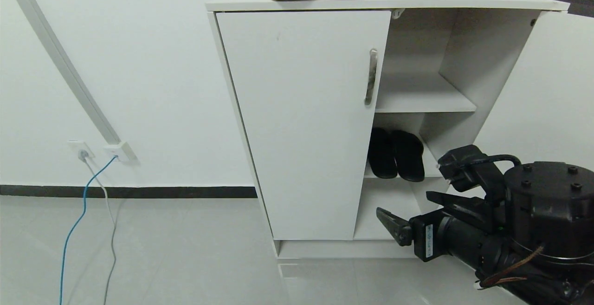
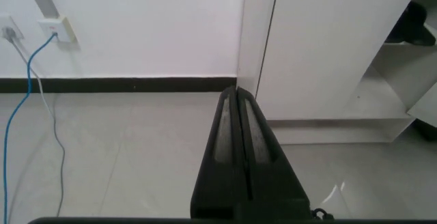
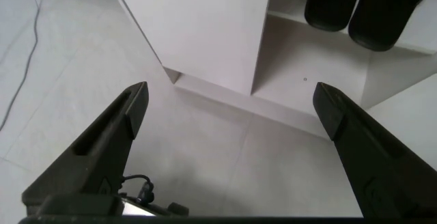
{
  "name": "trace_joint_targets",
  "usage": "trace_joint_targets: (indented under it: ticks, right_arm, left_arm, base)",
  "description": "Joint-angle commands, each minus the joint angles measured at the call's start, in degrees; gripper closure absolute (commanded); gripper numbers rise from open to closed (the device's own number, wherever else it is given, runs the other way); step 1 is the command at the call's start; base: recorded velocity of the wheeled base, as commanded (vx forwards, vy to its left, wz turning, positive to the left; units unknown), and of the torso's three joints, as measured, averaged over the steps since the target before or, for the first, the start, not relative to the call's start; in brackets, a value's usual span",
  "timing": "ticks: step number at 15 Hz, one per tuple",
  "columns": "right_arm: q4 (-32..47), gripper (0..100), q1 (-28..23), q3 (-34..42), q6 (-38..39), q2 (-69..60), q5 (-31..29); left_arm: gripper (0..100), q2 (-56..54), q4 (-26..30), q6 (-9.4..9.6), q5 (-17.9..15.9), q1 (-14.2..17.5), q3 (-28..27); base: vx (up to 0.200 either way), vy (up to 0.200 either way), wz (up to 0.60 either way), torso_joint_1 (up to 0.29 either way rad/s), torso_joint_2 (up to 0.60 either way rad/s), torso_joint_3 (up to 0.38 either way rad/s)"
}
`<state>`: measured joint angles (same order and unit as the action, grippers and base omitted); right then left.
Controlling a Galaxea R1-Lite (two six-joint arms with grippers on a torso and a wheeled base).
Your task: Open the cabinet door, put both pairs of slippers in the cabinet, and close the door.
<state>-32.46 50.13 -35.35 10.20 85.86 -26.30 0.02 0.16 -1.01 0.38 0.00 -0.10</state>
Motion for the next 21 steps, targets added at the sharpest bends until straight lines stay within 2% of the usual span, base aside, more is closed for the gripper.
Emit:
trace_joint_targets:
  ticks: [1,7,13,21]
  right_arm:
    - [-0.1,0,0.1,0.1,0.0,0.0,0.0]
    - [-0.3,0,0.9,0.5,-0.1,0.1,0.1]
    - [-0.7,0,1.2,1.0,-0.1,0.0,0.1]
    - [-0.7,0,1.5,1.1,-0.1,0.1,0.1]
  left_arm:
    - [100,0.1,0.0,0.13,0.0,0.0,0.0]
    - [100,0.0,0.0,-0.04,0.1,0.0,0.0]
    - [100,0.0,0.0,-0.13,0.1,0.0,0.0]
    - [100,0.0,0.0,-0.22,0.2,0.0,0.0]
  base:
    - [0.000,0.000,0.00,-0.002,-0.01,0.203]
    - [0.000,0.000,0.00,0.001,0.00,0.128]
    - [0.000,0.200,0.00,0.002,0.01,0.032]
    - [0.000,0.000,0.00,0.000,0.00,0.000]
